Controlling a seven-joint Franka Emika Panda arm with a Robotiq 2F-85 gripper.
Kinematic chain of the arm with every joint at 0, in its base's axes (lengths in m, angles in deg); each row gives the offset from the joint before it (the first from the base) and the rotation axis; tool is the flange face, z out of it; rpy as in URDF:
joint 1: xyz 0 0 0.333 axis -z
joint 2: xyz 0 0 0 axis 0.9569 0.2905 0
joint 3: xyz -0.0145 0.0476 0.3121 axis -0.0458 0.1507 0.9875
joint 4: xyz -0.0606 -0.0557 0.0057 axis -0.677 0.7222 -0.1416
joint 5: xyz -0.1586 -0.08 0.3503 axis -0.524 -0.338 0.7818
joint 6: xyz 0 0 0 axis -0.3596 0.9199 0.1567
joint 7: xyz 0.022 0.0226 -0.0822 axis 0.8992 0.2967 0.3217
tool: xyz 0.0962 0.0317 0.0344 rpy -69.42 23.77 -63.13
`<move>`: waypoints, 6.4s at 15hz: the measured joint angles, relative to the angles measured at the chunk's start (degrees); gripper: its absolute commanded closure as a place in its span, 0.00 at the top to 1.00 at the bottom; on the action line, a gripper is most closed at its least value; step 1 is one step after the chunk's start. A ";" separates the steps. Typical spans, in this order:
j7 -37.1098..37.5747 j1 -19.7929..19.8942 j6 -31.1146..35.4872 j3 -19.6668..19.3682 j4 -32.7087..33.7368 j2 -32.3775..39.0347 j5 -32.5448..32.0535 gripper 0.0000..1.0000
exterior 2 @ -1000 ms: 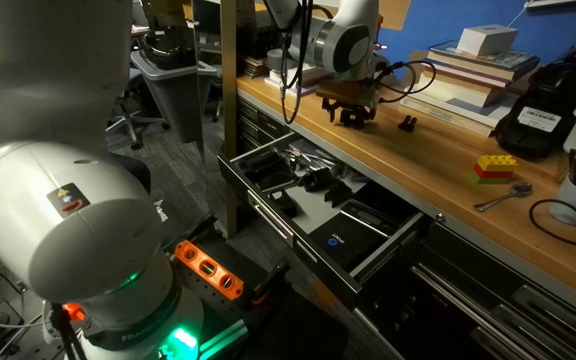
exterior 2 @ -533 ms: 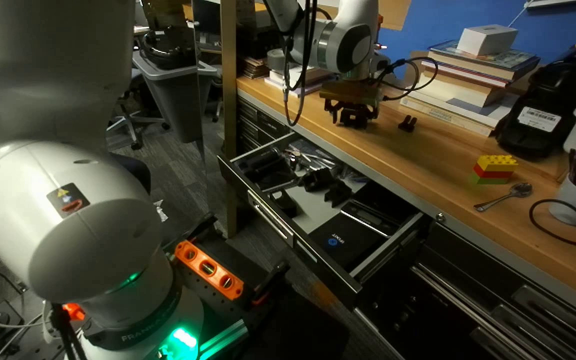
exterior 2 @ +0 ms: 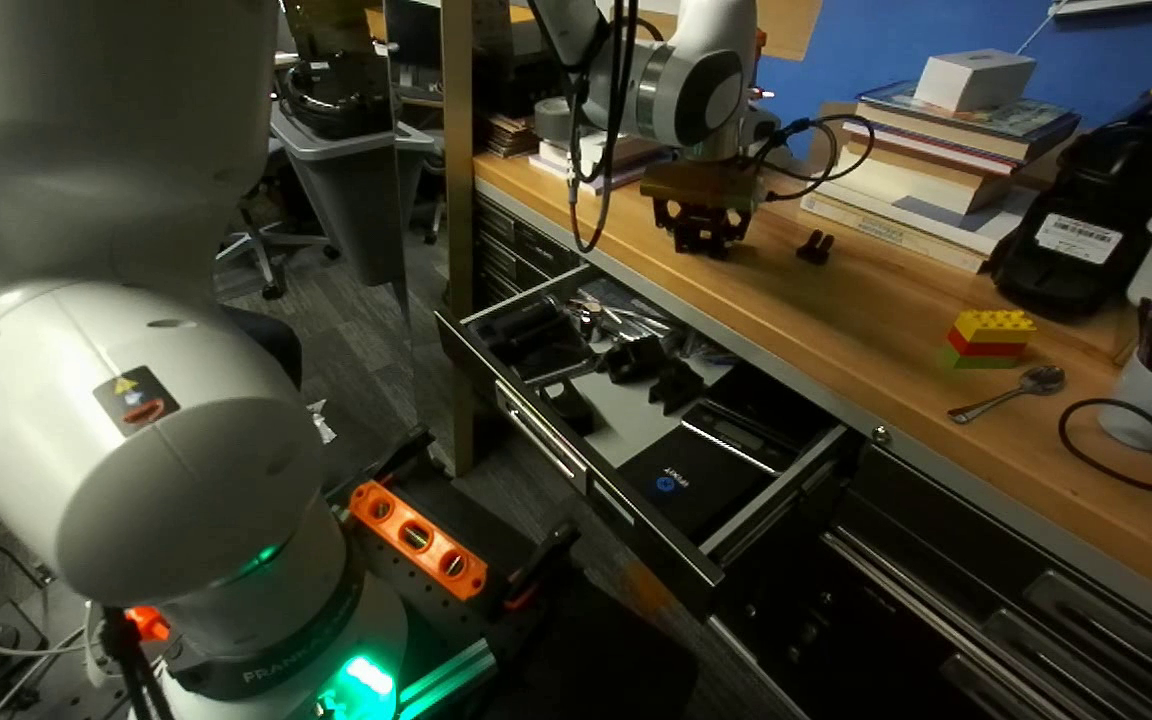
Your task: Put the black objects in the drawer and close it
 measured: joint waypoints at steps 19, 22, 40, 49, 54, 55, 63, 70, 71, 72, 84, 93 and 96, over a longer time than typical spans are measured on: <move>9.11 -0.42 -16.88 -2.29 -11.46 -11.67 -1.73 0.21; 10.55 -0.34 -16.11 -2.43 -18.16 -14.33 -1.68 0.21; 13.34 1.11 11.32 -1.94 -30.05 -5.16 13.52 0.21; 18.43 0.82 19.20 -1.93 -31.45 -3.27 13.50 0.69; 20.34 -0.37 19.00 -3.26 -31.36 -3.69 12.07 1.00; 20.87 -0.86 18.90 -3.83 -31.35 -4.04 11.31 1.00; 28.68 -7.71 10.80 -10.54 -30.88 -11.68 -0.54 1.00; 34.74 -8.38 4.92 -9.33 -25.97 -19.13 -7.70 1.00; 34.91 -8.21 4.52 -8.99 -24.54 -19.33 -7.76 1.00; 34.93 -7.96 4.32 -8.69 -23.09 -19.33 -7.76 1.00; 27.41 -1.04 2.44 -8.22 -0.66 -5.21 -4.60 1.00; 20.90 2.65 -3.28 -7.23 20.07 11.40 -1.42 1.00; 20.38 3.19 -5.01 -7.17 24.84 14.53 -1.36 1.00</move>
